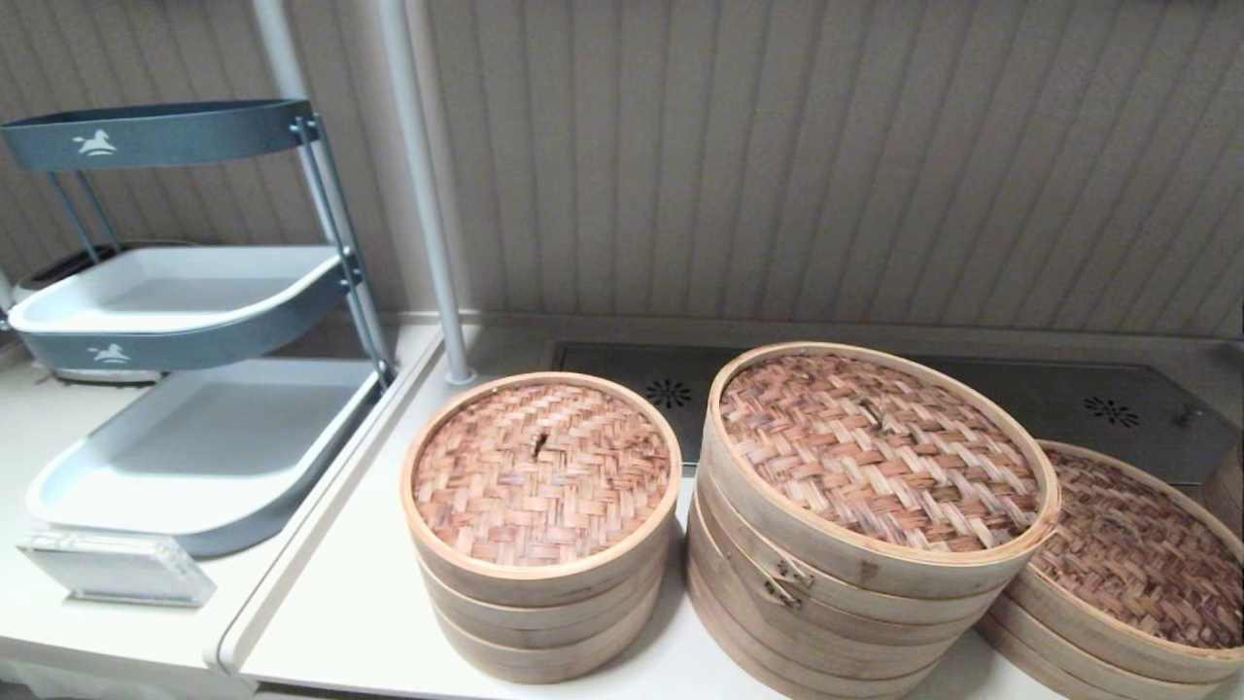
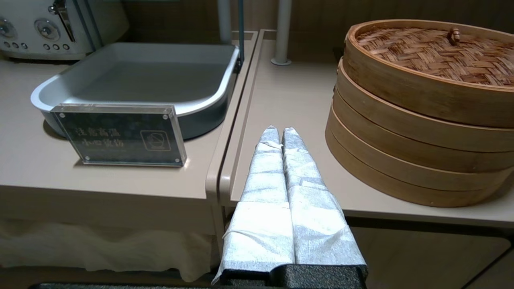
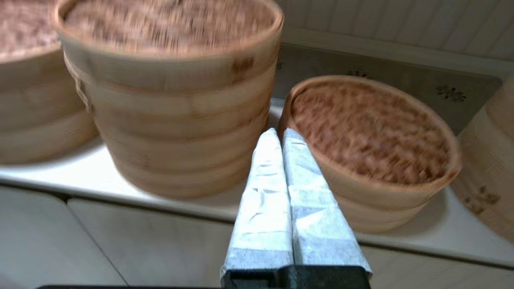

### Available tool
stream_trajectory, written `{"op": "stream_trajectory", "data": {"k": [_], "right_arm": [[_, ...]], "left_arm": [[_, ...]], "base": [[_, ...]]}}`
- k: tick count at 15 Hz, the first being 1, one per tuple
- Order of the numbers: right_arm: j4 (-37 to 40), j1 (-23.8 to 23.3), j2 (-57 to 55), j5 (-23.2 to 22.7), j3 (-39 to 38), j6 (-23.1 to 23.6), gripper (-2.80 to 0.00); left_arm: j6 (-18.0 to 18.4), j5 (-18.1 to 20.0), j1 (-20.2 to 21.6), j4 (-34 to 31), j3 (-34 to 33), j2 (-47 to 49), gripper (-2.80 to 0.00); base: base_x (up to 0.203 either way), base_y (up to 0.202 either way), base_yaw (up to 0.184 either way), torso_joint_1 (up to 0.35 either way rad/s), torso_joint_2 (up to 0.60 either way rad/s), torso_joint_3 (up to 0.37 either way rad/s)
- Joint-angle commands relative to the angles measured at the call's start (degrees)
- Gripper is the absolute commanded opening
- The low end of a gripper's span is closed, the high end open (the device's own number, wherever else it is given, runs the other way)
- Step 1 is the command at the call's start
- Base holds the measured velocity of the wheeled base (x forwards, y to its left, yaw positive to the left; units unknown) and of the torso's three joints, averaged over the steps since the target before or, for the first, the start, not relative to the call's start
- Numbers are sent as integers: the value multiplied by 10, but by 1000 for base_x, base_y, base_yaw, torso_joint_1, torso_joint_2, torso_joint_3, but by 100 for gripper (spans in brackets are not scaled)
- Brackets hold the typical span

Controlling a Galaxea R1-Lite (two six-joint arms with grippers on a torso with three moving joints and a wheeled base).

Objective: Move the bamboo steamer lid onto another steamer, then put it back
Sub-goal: Pick up the steamer

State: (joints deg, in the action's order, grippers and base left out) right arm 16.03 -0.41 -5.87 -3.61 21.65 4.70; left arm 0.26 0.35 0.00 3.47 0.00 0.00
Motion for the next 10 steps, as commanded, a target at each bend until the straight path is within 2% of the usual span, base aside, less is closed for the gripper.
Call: {"op": "stream_trajectory", "data": {"k": [1, 7, 10], "right_arm": [[-1, 5, -103, -2, 64, -3, -280], [17, 18, -357, -5, 266, -73, -280], [55, 73, -502, -27, 390, -131, -280]], "left_arm": [[0, 0, 0, 0, -14, -1, -280], [0, 1, 0, 0, -14, -1, -280], [0, 0, 0, 0, -14, -1, -280]], "base": [[0, 0, 0, 0, 0, 0], [0, 0, 0, 0, 0, 0], [0, 0, 0, 0, 0, 0]]}}
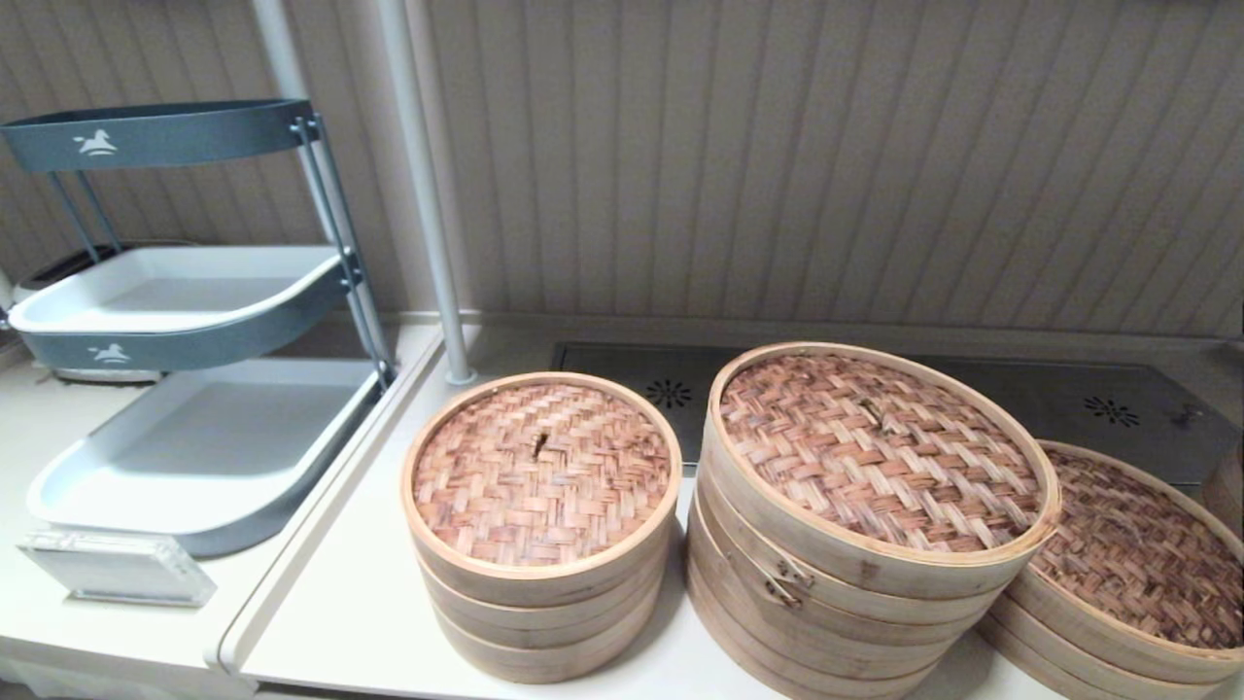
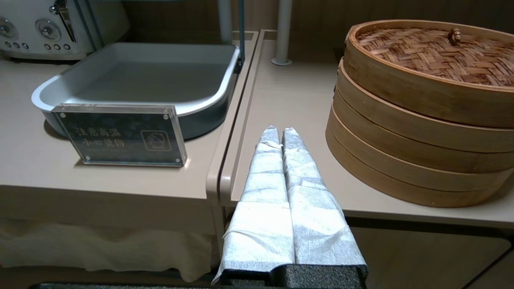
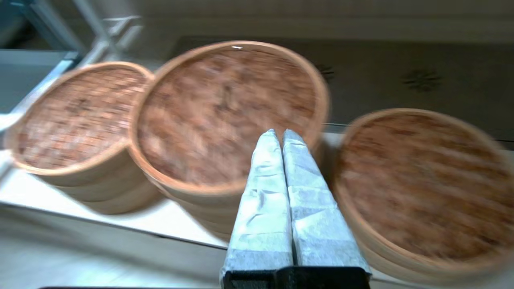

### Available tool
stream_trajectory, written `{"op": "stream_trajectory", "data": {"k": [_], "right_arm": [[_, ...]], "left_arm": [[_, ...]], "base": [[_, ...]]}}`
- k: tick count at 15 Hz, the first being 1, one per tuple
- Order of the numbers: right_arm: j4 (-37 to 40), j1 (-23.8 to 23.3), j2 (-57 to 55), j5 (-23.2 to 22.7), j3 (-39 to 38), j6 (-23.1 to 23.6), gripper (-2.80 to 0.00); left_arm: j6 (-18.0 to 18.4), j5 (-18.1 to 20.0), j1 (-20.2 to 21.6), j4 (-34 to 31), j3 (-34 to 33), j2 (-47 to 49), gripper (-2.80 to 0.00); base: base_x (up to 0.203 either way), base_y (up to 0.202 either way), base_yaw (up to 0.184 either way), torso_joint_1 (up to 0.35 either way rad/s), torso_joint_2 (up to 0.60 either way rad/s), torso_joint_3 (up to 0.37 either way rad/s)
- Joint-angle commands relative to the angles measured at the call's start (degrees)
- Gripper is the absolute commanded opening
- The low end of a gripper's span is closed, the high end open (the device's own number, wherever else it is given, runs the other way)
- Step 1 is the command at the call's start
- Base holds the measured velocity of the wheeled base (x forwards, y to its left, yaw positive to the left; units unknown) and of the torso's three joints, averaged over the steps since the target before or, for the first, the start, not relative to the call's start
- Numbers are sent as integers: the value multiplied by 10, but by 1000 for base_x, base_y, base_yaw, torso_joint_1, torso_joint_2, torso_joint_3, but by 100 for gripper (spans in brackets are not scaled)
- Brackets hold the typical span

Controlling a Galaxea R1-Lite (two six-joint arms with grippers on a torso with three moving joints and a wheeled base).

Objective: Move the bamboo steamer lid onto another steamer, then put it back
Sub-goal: Pick up the steamer

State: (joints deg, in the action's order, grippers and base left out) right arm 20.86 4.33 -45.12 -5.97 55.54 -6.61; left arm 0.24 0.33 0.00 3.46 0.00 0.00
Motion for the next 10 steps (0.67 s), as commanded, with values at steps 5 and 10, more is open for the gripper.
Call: {"op": "stream_trajectory", "data": {"k": [5, 10], "right_arm": [[46, 147, -254, 11, 139, -54, -280], [46, 248, -353, 140, 171, -65, -280]], "left_arm": [[0, 0, 0, 1, -14, -1, -280], [0, 0, 0, 0, -14, -1, -280]], "base": [[0, 0, 0, 0, 0, 0], [0, 0, 0, 0, 0, 0]]}}
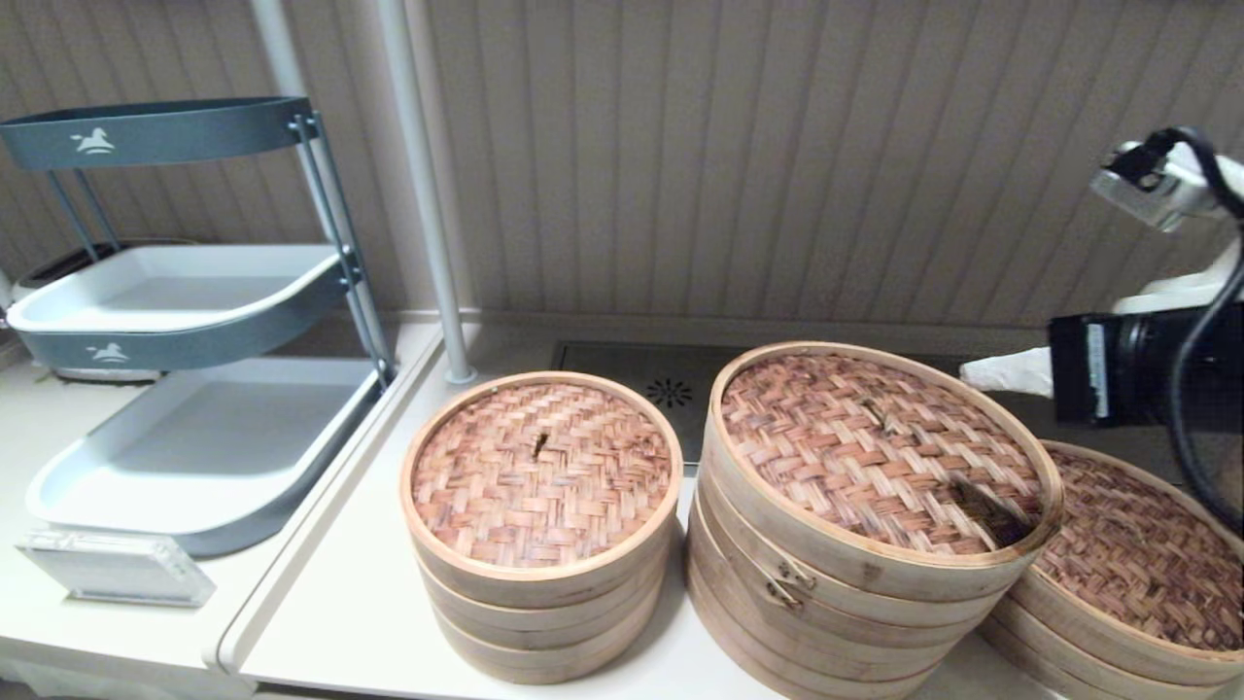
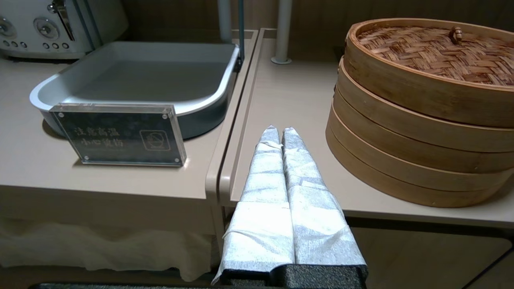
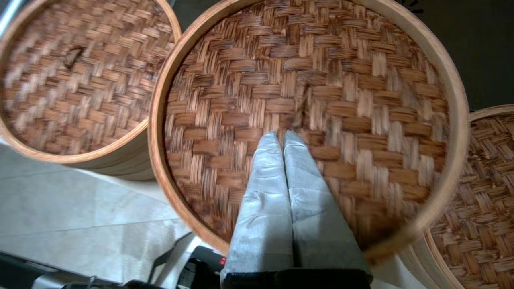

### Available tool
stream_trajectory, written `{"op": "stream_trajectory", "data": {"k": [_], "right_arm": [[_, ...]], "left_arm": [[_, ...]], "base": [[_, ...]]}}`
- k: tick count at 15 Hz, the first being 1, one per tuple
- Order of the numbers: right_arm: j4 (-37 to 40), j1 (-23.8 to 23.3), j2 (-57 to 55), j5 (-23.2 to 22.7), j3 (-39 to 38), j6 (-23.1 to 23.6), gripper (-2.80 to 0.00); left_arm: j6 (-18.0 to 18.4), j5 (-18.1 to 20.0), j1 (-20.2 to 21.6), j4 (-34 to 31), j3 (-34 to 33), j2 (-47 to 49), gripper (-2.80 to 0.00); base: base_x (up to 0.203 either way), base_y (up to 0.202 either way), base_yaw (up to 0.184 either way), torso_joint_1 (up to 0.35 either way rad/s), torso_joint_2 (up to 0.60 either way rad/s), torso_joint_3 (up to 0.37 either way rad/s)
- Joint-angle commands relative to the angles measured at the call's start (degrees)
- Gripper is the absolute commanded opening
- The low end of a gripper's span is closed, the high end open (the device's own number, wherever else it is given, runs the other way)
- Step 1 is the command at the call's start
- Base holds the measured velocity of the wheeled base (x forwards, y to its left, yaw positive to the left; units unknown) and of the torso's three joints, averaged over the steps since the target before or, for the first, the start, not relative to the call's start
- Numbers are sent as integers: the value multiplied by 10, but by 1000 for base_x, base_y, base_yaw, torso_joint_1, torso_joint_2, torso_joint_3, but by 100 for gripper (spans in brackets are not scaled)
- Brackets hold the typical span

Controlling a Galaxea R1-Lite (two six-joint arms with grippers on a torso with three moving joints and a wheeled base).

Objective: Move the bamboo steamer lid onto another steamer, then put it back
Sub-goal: Pick up the steamer

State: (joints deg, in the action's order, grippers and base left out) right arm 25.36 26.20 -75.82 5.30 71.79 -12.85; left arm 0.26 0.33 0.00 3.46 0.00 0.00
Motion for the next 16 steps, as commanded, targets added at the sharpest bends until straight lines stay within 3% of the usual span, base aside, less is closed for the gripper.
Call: {"op": "stream_trajectory", "data": {"k": [1, 2, 4, 7, 16], "right_arm": [[1, 43, -59, 60, 13, -8, -36], [-1, 50, -77, 92, 17, -10, 0], [-7, 60, -97, 123, 20, -15, 0], [-8, 61, -111, 124, 16, -42, 0], [-10, 53, -134, 125, 14, -60, 0]], "left_arm": [[0, 1, 1, 0, -14, -1, -280], [0, 0, 0, 0, -14, -1, -280], [0, 0, 0, 1, -14, -1, -280], [0, 0, 0, 1, -14, -1, -280], [0, 0, 0, 1, -14, -1, -280]], "base": [[0, 0, 0, 0, 0, 0], [0, 0, 0, 0, 0, 0], [0, 0, 0, 0, 0, 0], [0, 0, 0, 0, 0, 0], [0, 0, 0, 0, 0, 0]]}}
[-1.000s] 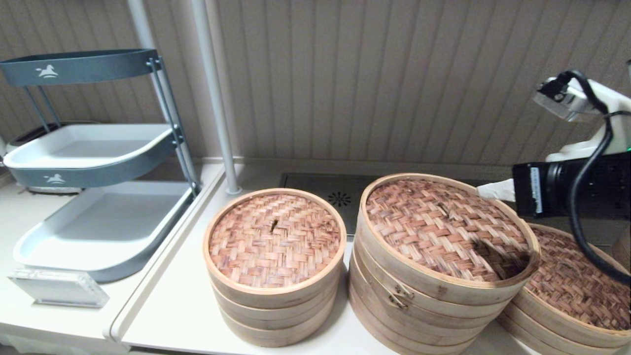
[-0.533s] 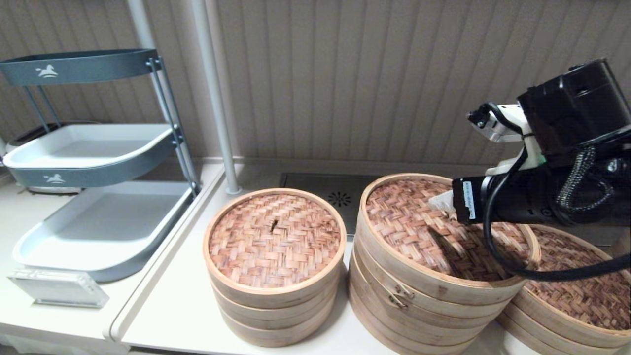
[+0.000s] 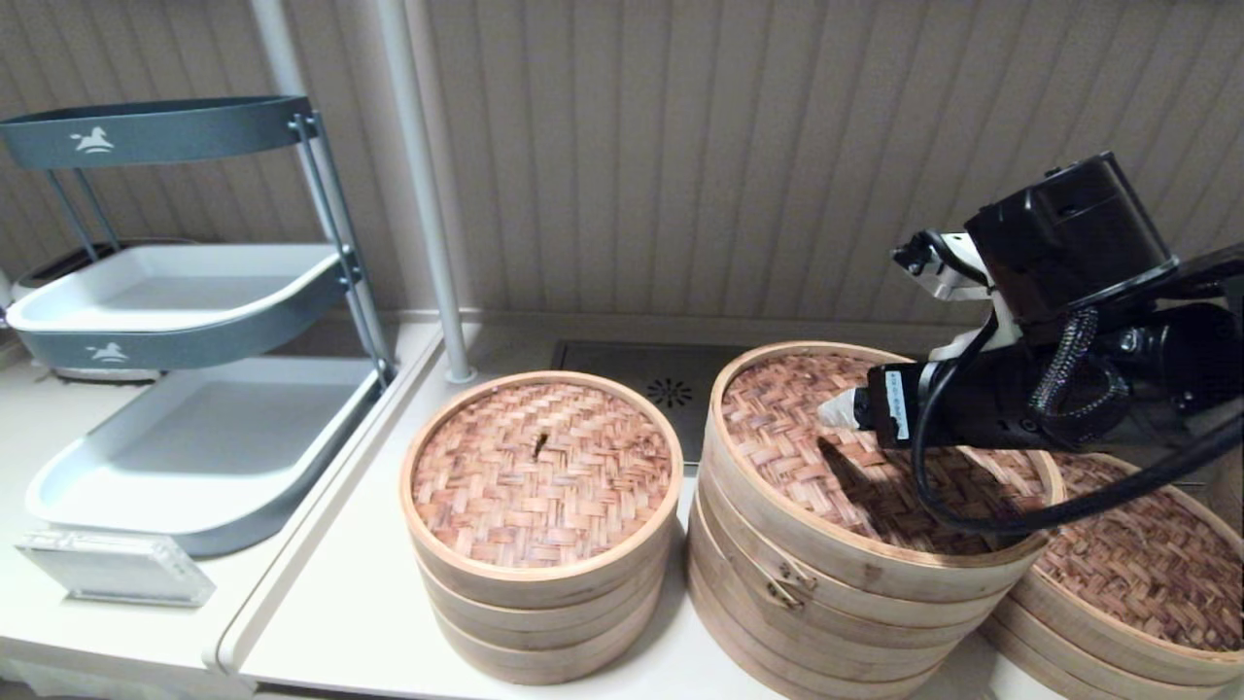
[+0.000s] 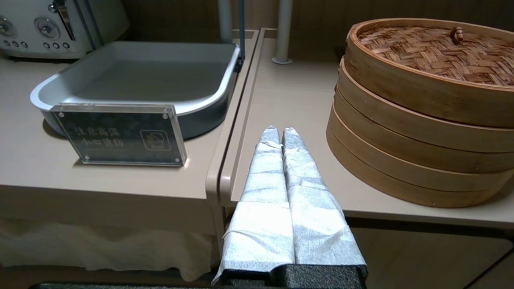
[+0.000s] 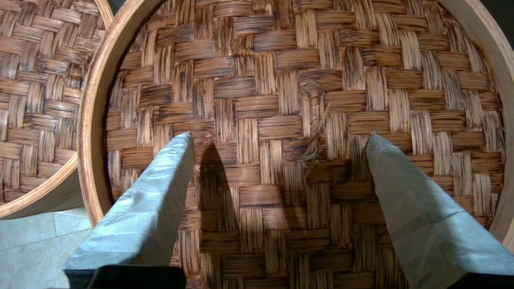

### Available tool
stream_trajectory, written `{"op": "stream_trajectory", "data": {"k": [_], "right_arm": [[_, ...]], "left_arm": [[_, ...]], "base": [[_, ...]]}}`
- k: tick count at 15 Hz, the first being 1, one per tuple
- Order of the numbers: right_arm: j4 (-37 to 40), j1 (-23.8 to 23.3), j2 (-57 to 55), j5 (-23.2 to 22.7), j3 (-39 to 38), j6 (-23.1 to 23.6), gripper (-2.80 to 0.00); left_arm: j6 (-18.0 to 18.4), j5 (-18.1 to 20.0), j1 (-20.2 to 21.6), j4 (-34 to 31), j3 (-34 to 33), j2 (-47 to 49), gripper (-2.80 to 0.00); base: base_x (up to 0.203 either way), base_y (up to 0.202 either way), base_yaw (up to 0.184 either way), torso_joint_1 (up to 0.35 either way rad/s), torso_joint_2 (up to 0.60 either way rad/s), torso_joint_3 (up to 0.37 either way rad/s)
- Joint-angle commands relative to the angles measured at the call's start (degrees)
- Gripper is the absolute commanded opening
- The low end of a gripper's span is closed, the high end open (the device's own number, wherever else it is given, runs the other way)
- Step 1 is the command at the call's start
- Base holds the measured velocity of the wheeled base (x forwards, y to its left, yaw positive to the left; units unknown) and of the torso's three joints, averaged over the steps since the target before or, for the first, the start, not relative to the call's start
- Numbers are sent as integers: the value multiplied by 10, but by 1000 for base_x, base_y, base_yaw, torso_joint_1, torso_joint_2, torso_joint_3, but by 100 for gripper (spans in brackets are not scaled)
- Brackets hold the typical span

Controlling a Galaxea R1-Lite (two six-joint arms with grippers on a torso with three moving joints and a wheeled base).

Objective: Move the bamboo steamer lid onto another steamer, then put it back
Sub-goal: Pick up the steamer

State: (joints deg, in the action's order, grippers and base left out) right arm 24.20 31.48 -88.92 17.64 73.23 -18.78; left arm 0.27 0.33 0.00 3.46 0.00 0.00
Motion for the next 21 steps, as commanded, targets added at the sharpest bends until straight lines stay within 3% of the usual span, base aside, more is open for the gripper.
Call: {"op": "stream_trajectory", "data": {"k": [1, 13, 21], "right_arm": [[1, -2, -6, 1, 2, -2, 0], [-17, -42, -21, 1, 2, 3, 0], [-19, -42, -28, -4, -4, 0, 0]], "left_arm": [[0, 0, 1, 1, -14, -1, -280], [0, 0, 0, 1, -14, -1, -280], [0, 0, 0, 1, -14, -1, -280]], "base": [[0, 0, 0, 0, 0, 0], [0, 0, 0, 0, 0, 0], [0, 0, 0, 0, 0, 0]]}}
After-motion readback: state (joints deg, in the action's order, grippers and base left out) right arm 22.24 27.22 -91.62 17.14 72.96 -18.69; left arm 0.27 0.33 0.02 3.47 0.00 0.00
